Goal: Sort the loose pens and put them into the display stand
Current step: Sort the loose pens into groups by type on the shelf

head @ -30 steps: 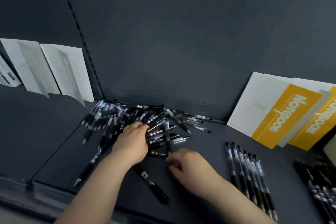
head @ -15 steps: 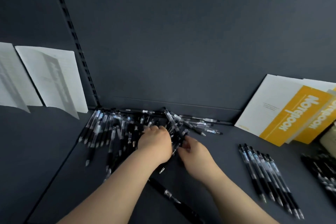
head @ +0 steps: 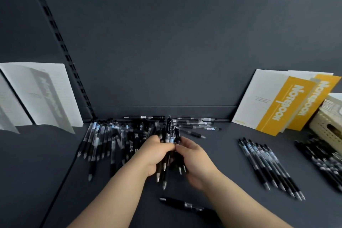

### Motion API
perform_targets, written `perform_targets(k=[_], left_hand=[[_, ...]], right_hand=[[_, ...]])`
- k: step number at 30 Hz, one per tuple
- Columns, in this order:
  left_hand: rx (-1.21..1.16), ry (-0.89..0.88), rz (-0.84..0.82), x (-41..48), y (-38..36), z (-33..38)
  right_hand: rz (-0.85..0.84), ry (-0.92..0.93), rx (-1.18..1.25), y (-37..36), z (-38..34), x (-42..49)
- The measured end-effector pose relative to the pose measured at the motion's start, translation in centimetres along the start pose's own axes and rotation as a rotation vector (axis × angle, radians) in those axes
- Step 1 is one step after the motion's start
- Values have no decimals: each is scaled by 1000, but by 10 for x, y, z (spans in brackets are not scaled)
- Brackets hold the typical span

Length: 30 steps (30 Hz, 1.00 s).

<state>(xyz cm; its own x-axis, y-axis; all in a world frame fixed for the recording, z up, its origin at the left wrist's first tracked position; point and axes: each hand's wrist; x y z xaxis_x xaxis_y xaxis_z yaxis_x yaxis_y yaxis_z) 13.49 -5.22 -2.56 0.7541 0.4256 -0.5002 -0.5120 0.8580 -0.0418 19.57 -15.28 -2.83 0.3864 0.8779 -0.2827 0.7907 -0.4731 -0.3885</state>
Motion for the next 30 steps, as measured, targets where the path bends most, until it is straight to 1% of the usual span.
perform_targets(k=[2,7,11,13,16,18,21,24,26,28,30], left_hand=[[-155,-19,-16,-7,-2,1],[-425,-77,-117,-31,-17,0],[-658,-37,-222,-40,-37,-8],[-687,-19,-259,-42,-48,-9],[-671,8,-288,-44,-68,-8],[-663,17,-291,-44,-84,-6],[-691,14,-266,-41,-103,-4],[-703,12,-236,-37,-121,-2],[-680,5,-228,-34,-135,-2],[-648,-3,-232,-31,-151,-1],[-626,-5,-241,-28,-167,0]], right_hand=[[24,48,12,0,-1,-3],[-33,188,182,6,-11,-24],[-55,192,257,24,-15,-44],[-41,179,253,34,-18,-52],[-8,162,140,49,-26,-65],[30,146,87,60,-32,-74],[92,108,73,81,-36,-87],[121,78,-71,103,-36,-102],[165,80,-263,121,-39,-112],[269,98,-498,147,-43,-120],[417,110,-688,175,-50,-128]])
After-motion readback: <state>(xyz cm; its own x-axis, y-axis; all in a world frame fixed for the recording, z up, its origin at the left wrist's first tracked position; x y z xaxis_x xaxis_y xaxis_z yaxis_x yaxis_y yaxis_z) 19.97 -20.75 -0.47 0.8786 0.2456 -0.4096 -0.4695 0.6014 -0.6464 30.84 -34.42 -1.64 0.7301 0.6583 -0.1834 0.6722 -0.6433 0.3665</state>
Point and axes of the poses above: each hand's wrist, its own x-axis towards the middle knuckle, its own y-axis out of the back of the hand, z = x × y, and after that the axes turned 12 degrees about -z, right-handed
